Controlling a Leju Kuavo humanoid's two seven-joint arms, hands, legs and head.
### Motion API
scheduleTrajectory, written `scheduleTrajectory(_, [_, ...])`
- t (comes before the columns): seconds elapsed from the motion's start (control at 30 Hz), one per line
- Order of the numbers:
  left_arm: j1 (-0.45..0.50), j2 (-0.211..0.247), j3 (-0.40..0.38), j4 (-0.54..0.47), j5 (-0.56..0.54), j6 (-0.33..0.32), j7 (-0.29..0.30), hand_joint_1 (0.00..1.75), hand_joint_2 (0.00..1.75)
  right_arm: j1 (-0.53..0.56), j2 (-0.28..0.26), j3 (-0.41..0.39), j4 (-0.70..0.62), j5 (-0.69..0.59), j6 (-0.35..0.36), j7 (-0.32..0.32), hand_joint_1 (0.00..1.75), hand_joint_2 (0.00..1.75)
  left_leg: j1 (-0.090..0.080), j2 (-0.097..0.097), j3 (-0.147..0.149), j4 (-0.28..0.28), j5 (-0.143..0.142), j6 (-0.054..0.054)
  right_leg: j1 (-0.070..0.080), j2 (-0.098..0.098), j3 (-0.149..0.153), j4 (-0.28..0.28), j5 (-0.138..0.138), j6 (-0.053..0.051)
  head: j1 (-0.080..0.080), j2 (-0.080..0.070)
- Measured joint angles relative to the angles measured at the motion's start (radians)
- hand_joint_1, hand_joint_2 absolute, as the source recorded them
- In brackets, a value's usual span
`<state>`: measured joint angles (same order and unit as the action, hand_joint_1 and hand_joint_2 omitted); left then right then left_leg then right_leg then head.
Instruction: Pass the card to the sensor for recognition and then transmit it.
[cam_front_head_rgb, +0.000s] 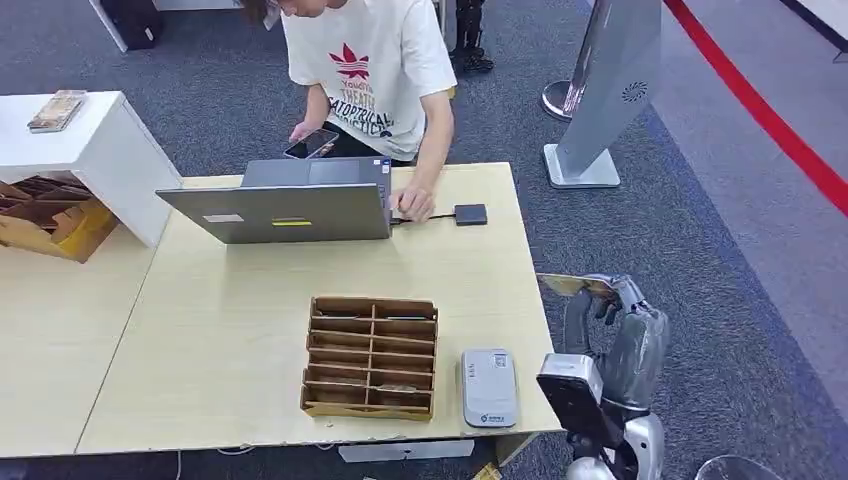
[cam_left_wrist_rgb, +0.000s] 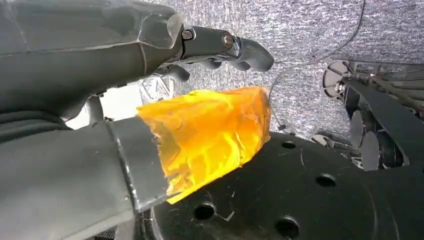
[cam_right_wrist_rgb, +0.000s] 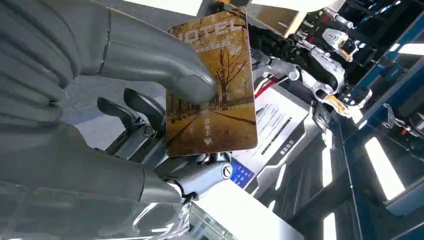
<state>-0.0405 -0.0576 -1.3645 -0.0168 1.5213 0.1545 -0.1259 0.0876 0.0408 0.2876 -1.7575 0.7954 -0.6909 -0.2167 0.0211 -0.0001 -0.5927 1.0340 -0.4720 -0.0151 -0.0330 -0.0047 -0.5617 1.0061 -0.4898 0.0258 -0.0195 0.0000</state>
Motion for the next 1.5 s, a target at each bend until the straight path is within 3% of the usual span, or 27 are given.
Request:
scheduleTrajectory(0.2, [-0.003, 0.001, -0.014, 0.0, -0.002, -0.003, 0.001, 0.0, 0.0, -0.047, 0.002, 0.033, 0.0, -0.045, 0.007, -0.045, 1.75, 1.75, 0.0, 0.0, 0.0, 0.0, 0.0, 0.0, 0.0, 0.0, 0.0, 0.0, 0.0, 0.0, 0.0, 0.0])
scheduleTrajectory(0.33, [-0.016, 0.009, -0.036, 0.0, -0.011, -0.014, 0.01, 0.0, 0.0, -0.177, 0.02, 0.116, 0.025, -0.064, 0.049, -0.046, 1.75, 1.75, 0.0, 0.001, 0.0, 0.0, 0.001, -0.001, 0.0, 0.001, 0.0, 0.001, 0.001, -0.001, 0.0, 0.0])
scheduleTrajectory(0.6, [-0.049, 0.055, -0.099, -0.037, -0.08, 0.01, 0.042, 0.0, 0.0, -0.534, 0.103, 0.259, 0.276, -0.018, 0.146, 0.074, 1.75, 1.75, 0.001, 0.001, 0.0, 0.0, 0.005, -0.002, 0.0, 0.001, -0.001, 0.002, 0.002, -0.002, 0.0, 0.0])
scheduleTrajectory(0.87, [-0.089, 0.085, -0.155, -0.076, -0.143, 0.008, 0.082, 0.0, 0.0, -0.785, 0.171, 0.292, 0.593, 0.022, 0.205, 0.166, 1.75, 1.75, 0.0, 0.0, -0.001, 0.0, 0.006, -0.002, 0.0, 0.0, -0.001, 0.002, 0.003, -0.002, 0.0, 0.0])
scheduleTrajectory(1.27, [-0.125, 0.094, -0.173, -0.098, -0.205, 0.0, 0.113, 0.0, 0.0, -0.974, 0.209, 0.305, 0.934, 0.142, 0.205, 0.293, 1.75, 1.75, 0.0, 0.0, -0.001, 0.0, 0.005, -0.002, 0.0, 0.0, -0.002, 0.002, 0.003, -0.002, 0.0, 0.0])
scheduleTrajectory(1.5, [-0.131, 0.097, -0.182, -0.103, -0.211, 0.0, 0.115, 0.0, 0.0, -1.011, 0.215, 0.305, 1.024, 0.161, 0.205, 0.311, 1.75, 1.75, 0.0, -0.001, -0.001, 0.0, 0.005, -0.002, 0.0, 0.0, -0.002, 0.002, 0.003, -0.002, 0.0, 0.0])
